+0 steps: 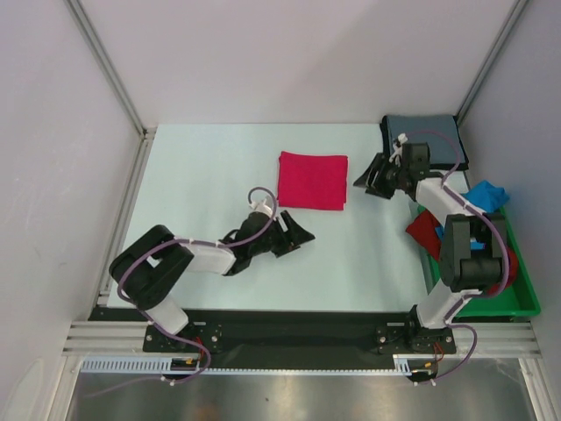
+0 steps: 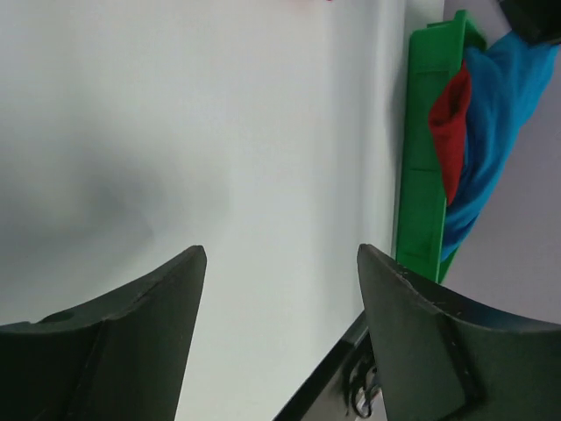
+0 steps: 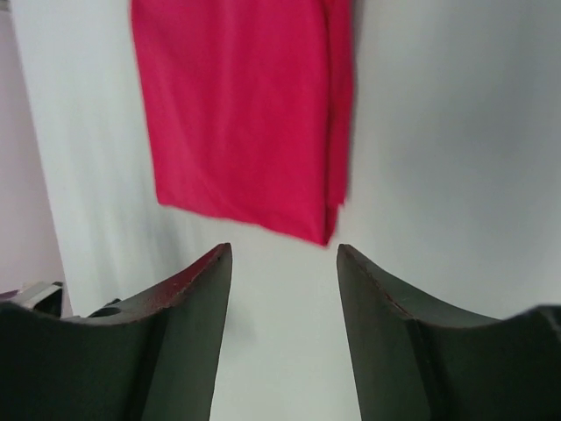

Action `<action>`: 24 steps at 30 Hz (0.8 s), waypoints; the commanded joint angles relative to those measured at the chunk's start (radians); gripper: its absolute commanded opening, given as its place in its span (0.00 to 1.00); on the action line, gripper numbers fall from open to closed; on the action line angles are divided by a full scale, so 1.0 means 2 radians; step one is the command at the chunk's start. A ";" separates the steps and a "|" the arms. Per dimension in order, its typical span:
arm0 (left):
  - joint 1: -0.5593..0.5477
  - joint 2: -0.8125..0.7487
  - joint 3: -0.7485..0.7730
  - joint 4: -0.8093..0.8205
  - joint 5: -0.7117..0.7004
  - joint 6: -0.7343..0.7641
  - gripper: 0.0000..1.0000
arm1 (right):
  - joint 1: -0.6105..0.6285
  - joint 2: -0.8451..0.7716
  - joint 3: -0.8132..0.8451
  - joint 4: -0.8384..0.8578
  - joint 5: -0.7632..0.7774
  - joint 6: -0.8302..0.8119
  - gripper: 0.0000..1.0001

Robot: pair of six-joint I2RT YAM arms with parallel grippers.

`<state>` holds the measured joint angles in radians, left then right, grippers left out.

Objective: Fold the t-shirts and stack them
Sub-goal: Fold the tshirt, then neatly place the folded tshirt to the corner

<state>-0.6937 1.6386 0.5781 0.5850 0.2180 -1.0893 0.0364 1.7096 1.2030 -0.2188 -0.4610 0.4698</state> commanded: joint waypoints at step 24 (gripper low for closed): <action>-0.112 0.214 0.279 -0.217 -0.372 -0.527 0.62 | 0.029 -0.291 -0.055 -0.083 0.257 0.011 0.66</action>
<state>-0.9100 2.0392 1.0912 0.2630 -0.3954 -1.9469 0.0959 1.1309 1.0889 -0.3843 0.0231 0.4786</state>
